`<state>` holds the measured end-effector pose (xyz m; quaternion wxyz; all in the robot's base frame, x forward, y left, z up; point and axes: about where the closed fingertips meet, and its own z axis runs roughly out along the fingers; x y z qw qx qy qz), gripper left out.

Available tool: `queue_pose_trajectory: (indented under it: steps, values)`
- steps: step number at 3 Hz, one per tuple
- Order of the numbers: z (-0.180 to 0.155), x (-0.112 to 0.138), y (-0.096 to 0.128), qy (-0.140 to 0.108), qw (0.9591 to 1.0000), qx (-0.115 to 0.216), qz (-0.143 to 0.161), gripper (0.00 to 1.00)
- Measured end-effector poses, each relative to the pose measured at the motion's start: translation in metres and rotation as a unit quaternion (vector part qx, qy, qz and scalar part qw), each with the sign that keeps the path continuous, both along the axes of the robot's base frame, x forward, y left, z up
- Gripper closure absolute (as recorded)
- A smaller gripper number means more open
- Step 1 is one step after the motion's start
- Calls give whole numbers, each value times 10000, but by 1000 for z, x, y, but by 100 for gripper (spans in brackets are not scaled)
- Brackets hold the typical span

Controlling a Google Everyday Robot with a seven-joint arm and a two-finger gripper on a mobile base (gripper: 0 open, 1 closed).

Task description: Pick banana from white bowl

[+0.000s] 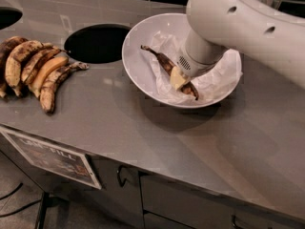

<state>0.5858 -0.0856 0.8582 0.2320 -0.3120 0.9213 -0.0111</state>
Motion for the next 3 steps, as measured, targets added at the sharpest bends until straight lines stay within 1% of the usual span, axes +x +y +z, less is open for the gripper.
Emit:
queue_pose_trajectory:
  steps: [1, 2, 3]
  values:
    - [27, -10, 0, -321, 9993, 162, 21, 100]
    - [63, -26, -4, -759, 9965, 334, 50, 100]
    - [63, -26, -4, -759, 9965, 334, 50, 100]
